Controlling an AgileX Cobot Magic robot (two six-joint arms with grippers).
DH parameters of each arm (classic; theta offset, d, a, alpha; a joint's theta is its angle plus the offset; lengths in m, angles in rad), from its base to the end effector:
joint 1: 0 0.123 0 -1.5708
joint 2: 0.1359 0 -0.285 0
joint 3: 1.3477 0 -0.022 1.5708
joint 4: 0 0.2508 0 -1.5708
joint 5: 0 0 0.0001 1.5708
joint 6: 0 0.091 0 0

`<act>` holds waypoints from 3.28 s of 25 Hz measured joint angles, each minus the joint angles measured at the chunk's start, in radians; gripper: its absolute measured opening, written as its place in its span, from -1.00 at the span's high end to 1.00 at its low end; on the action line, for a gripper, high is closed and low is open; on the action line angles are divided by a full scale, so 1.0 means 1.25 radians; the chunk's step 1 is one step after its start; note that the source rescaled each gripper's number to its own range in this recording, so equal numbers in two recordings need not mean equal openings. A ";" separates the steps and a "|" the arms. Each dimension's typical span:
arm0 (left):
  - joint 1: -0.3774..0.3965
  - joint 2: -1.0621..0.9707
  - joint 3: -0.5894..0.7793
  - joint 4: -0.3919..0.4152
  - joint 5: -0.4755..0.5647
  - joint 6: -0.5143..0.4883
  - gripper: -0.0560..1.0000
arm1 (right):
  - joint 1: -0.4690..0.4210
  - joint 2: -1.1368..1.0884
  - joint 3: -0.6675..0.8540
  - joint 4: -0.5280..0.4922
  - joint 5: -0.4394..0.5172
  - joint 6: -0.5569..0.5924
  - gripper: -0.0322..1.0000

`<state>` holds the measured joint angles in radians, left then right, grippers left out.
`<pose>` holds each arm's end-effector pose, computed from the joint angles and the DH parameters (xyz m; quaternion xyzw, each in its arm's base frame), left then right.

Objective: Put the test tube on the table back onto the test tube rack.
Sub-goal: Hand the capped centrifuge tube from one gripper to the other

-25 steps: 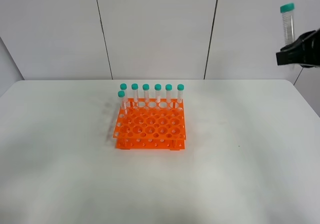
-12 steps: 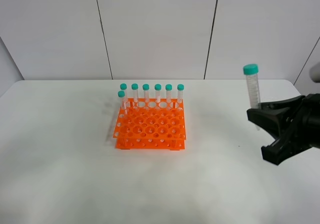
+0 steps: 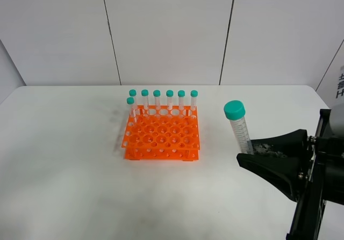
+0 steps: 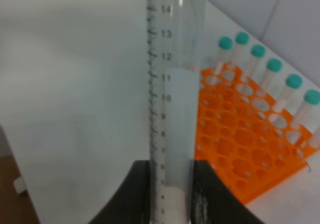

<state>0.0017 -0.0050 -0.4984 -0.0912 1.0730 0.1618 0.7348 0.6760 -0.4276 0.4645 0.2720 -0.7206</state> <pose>-0.0061 -0.0073 0.2761 0.0704 0.8517 -0.0032 0.5192 0.0950 0.1006 0.2755 -0.4308 0.7143 0.1752 0.5229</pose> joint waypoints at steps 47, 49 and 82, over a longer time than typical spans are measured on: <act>-0.338 0.658 -0.091 -1.251 -0.296 1.120 -1.00 | 0.001 0.000 0.000 -0.037 -0.066 0.015 0.88; -0.360 0.684 -0.091 -1.289 -0.297 1.171 -1.00 | 0.001 0.000 0.000 -0.037 -0.066 0.015 0.88; -0.614 1.139 -0.416 -1.310 -0.374 1.312 -1.00 | 0.001 0.000 0.000 -0.047 -0.072 0.015 0.88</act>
<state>-0.7657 1.4194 -1.0183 -1.7286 0.6061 1.8017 0.7358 0.6760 -0.4276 0.4055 0.1820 -0.7018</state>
